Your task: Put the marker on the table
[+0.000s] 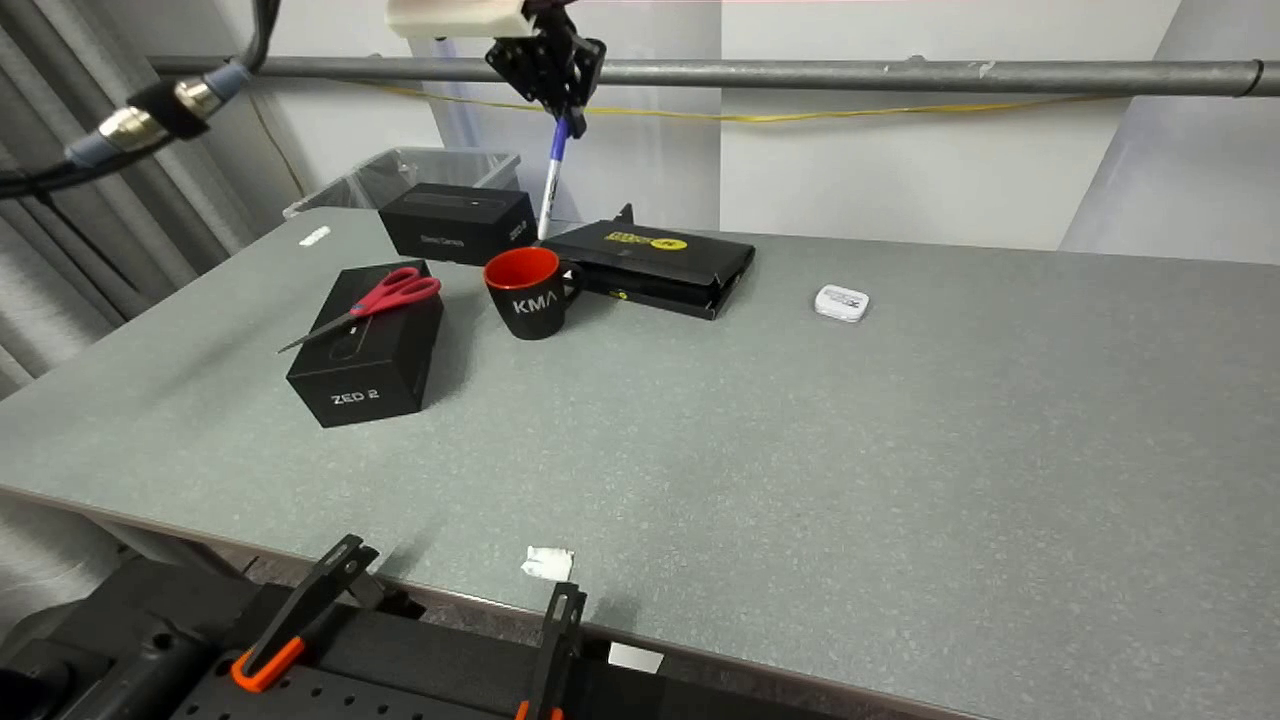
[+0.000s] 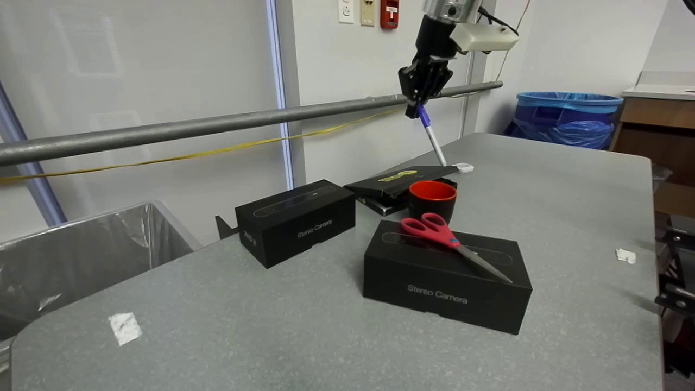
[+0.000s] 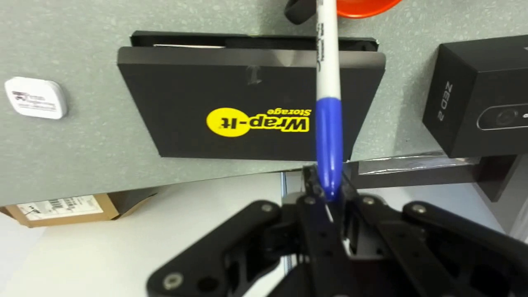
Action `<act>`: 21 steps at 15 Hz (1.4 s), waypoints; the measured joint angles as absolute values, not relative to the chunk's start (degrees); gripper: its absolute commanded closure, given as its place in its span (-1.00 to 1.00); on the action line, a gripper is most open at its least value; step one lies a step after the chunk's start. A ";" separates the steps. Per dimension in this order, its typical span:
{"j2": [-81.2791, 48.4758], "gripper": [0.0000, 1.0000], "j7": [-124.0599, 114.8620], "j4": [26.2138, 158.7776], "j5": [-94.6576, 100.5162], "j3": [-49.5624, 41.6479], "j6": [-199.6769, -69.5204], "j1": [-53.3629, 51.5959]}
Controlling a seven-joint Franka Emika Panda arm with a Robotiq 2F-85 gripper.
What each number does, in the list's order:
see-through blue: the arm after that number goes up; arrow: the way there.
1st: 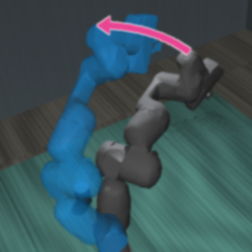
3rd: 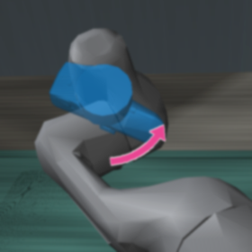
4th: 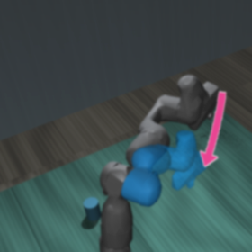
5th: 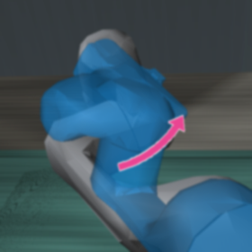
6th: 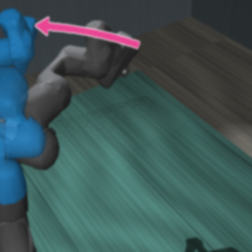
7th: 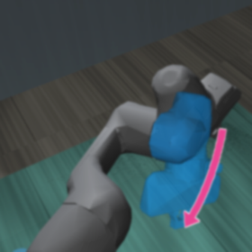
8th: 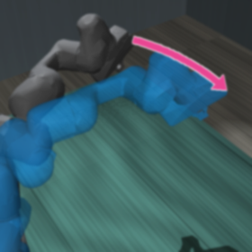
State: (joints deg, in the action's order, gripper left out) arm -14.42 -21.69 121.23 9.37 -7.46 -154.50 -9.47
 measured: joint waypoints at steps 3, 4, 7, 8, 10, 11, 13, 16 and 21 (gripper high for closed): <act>-13.25 0.95 -18.38 123.28 8.68 -7.16 -149.05 -6.57; -13.97 0.95 -17.71 123.89 8.64 -7.04 -147.76 -5.94; -18.47 0.95 -17.04 125.39 8.68 -6.70 -146.82 -5.12; -20.17 0.95 -17.09 125.55 8.92 -6.72 -146.96 -5.12; -22.93 0.95 -17.25 125.62 9.37 -6.92 -147.26 -5.13; -23.85 0.95 -17.38 125.62 9.45 -7.08 -147.32 -5.14; -25.17 0.95 -17.85 125.63 9.45 -7.49 -147.32 -5.18; -26.26 0.13 -19.57 125.65 9.53 -8.41 -147.32 -5.61; -26.60 -0.63 -21.64 125.64 9.53 -8.97 -147.32 -5.71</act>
State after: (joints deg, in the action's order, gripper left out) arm -26.60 -21.64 125.64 9.53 -8.97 -147.32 -5.71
